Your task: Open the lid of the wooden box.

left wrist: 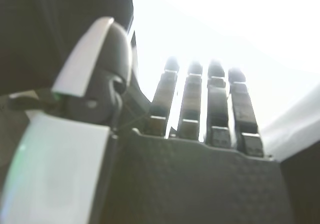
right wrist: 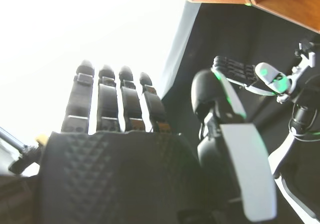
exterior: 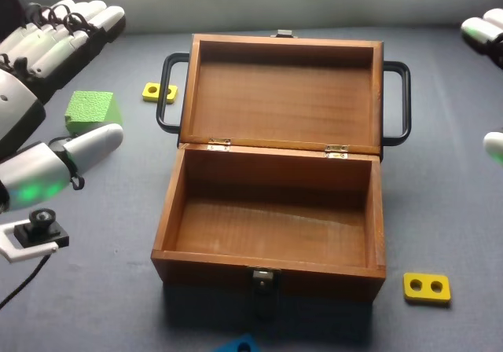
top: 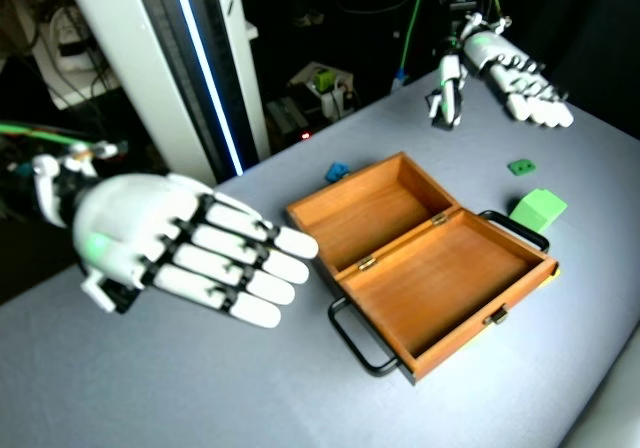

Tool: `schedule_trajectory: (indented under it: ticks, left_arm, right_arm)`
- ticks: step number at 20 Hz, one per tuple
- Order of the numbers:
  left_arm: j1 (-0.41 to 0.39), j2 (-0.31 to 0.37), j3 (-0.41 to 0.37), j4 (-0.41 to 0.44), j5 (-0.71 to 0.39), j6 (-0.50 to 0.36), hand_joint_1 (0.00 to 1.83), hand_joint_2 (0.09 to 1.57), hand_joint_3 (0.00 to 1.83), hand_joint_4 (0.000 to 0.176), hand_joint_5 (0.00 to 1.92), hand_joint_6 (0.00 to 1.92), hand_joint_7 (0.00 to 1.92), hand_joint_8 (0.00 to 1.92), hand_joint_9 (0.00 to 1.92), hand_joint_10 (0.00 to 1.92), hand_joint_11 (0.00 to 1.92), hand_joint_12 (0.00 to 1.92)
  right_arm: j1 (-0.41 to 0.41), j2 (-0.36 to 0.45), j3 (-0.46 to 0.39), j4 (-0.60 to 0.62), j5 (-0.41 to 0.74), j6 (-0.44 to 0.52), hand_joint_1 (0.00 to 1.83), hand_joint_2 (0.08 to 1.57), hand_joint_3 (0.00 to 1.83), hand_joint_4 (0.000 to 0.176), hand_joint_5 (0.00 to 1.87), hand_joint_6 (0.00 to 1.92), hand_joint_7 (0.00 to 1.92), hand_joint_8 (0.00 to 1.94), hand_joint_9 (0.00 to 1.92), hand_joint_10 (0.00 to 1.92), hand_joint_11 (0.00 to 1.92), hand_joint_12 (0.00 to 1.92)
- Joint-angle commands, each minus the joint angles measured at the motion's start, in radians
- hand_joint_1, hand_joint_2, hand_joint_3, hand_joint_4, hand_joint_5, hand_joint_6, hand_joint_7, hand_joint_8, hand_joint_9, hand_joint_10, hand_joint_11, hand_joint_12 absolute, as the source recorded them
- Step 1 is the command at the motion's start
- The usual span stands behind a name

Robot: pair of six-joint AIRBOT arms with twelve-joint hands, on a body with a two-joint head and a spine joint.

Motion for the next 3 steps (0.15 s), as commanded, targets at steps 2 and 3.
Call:
schedule_trajectory:
  ticks: [2, 3]
  left_arm:
    - [0.003, 0.014, -0.007, -0.016, -0.165, 0.0, 0.22, 1.43, 0.0, 0.059, 0.0, 0.0, 0.0, 0.0, 0.0, 0.0, 0.0, 0.0]
    - [0.007, 0.018, -0.01, -0.019, -0.183, 0.001, 0.21, 1.43, 0.0, 0.074, 0.0, 0.0, 0.0, 0.0, 0.0, 0.0, 0.0, 0.0]
  right_arm:
    - [-0.008, 0.022, -0.01, -0.001, 0.194, 0.003, 0.24, 1.41, 0.0, 0.022, 0.0, 0.0, 0.0, 0.0, 0.0, 0.0, 0.0, 0.0]
    - [-0.013, 0.031, -0.015, -0.001, 0.216, 0.003, 0.18, 1.39, 0.0, 0.023, 0.0, 0.0, 0.0, 0.0, 0.0, 0.0, 0.0, 0.0]
